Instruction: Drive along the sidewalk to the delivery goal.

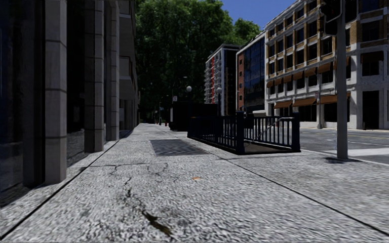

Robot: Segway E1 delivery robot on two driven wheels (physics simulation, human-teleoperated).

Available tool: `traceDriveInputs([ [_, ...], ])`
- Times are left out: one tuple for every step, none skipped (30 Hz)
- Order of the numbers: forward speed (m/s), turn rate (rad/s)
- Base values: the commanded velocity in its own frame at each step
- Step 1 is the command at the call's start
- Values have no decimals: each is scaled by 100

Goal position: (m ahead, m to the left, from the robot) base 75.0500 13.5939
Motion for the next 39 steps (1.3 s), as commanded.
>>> traceDriveInputs([
  [200, 54],
  [200, 54],
  [200, 54],
  [200, 54],
  [200, 54],
  [200, 49],
  [200, 49],
  [200, 1],
  [200, 0],
  [200, 0],
  [200, 0],
  [200, 0],
  [200, 0],
  [200, 0],
  [200, 0],
  [200, 0],
  [200, 0],
  [200, 0],
  [200, 0],
  [200, 0],
  [200, 0],
  [200, 0],
  [200, 0],
  [200, 0],
  [200, 0],
  [200, 0],
  [200, 0],
  [200, 0],
  [200, 0],
  [200, 0],
  [200, 0],
  [200, 0],
  [200, 0],
  [200, 0],
  [200, 0],
  [200, 0],
  [200, 0],
  [200, 0],
  [200, 0],
])
